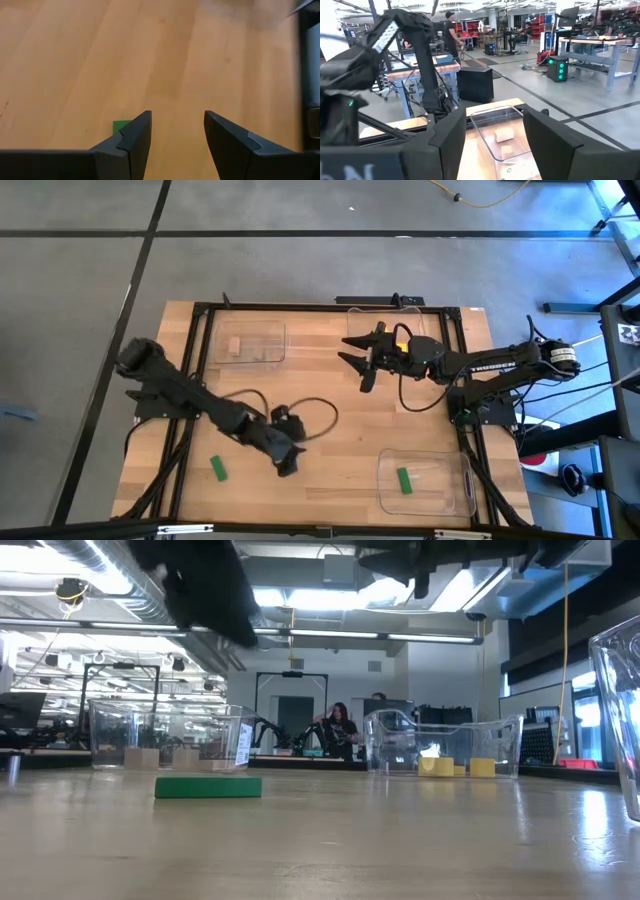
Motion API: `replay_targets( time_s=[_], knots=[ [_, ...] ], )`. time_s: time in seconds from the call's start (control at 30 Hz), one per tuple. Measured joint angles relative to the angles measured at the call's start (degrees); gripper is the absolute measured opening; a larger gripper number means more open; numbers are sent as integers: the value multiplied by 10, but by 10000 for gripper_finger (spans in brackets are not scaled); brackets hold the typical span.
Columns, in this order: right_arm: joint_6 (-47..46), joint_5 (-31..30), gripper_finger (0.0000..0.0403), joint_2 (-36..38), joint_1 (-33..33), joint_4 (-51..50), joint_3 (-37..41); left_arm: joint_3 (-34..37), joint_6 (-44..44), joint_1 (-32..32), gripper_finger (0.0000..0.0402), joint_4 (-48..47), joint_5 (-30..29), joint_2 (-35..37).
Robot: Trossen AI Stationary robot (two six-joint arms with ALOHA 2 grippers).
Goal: Sort & place blocks by color
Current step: Put the top green block into the bottom transparent bin
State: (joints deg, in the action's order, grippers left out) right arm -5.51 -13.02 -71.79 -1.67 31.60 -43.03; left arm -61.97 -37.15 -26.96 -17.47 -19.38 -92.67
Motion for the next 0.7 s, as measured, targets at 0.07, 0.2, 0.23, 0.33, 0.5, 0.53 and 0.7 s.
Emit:
replay_targets(
  time_s=[0.07, 0.2, 0.23, 0.33, 0.5, 0.53, 0.7],
  knots=[
    [-1, 0, 200, 0, 0, -3, 0, -21, 0, 0, 174, -30, -11, -35],
    [-2, 0, 200, 0, 0, -4, 0, -58, -4, 2, 174, -100, -38, -91],
    [-1, 0, 200, 0, 0, -5, 0, -64, -9, 2, 174, -117, -43, -100],
    [-2, 0, 200, 0, 0, -7, 0, -66, -28, 2, 174, -145, -62, -115],
    [-2, 0, 200, 0, 0, -11, 0, -46, -32, 8, 174, -127, -47, -119],
    [-2, 0, 200, 0, 0, -11, 0, -37, -32, 11, 174, -117, -34, -119],
    [-6, 0, 200, 0, 0, -23, 0, -16, -29, 25, 174, -81, 5, -118]
  ],
)
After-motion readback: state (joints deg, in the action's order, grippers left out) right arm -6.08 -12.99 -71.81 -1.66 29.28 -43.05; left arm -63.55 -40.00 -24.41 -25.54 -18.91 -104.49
